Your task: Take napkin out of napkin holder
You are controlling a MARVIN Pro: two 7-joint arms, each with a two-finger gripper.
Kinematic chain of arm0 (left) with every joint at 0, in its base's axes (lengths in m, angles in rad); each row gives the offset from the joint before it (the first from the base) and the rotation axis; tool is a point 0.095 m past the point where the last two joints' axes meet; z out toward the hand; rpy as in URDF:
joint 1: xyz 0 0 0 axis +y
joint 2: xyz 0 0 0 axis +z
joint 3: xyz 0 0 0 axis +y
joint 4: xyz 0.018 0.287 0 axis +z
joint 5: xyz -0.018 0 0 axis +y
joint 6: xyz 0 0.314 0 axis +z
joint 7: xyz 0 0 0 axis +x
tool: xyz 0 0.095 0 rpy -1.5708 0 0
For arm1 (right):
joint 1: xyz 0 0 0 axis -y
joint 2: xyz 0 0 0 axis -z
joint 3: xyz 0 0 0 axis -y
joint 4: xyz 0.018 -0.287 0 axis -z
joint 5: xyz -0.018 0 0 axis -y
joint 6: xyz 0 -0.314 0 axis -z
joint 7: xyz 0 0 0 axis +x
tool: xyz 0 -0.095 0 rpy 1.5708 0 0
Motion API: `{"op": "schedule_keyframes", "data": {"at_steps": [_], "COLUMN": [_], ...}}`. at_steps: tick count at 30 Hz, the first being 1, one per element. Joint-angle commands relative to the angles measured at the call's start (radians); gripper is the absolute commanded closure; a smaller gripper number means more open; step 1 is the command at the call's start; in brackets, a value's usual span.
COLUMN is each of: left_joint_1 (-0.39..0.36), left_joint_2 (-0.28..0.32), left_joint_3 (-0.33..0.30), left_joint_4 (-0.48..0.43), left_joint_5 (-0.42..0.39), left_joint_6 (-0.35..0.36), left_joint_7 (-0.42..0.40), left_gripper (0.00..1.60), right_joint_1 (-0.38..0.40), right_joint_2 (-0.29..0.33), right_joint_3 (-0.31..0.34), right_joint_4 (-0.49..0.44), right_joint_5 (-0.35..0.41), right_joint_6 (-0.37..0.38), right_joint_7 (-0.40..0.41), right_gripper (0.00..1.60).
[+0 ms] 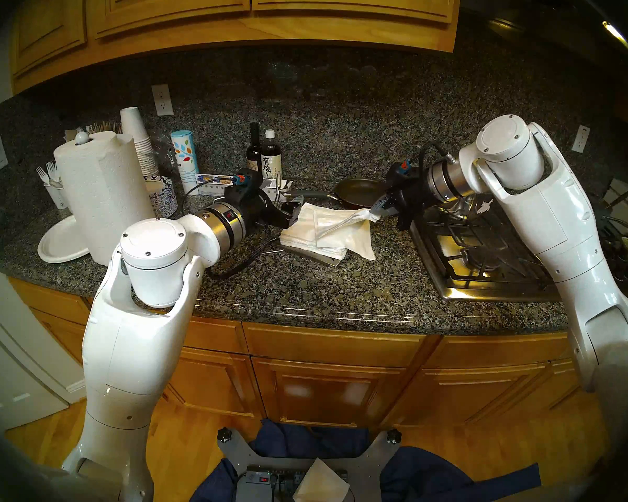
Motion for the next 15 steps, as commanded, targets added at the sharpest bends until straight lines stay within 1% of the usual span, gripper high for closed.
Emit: {"op": "schedule_keyframes", "data": {"at_steps": [1, 8, 9, 15], "left_joint_1": [-0.034, -0.039, -0.039, -0.040], "left_joint_2": [-0.003, -0.004, -0.005, -0.005], "left_joint_3": [0.000, 0.003, 0.004, 0.005], "left_joint_4": [-0.022, -0.020, -0.020, -0.018], "left_joint_5": [-0.001, 0.000, 0.000, 0.000], "left_joint_6": [-0.019, -0.018, -0.018, -0.018], "left_joint_7": [-0.002, -0.002, -0.001, -0.002], "left_gripper": [0.00, 0.00, 0.00, 0.00], "right_joint_1": [-0.004, -0.012, -0.015, -0.024], "right_joint_2": [0.052, 0.069, 0.080, 0.096], "right_joint_3": [0.059, 0.071, 0.077, 0.096], "right_joint_4": [-0.054, -0.068, -0.073, -0.082], "right_joint_5": [0.004, 0.002, -0.002, 0.008], "right_joint_6": [0.022, 0.032, 0.037, 0.040], "right_joint_7": [-0.019, -0.025, -0.031, -0.034], "right_gripper": [1.60, 1.60, 1.60, 1.60]}}
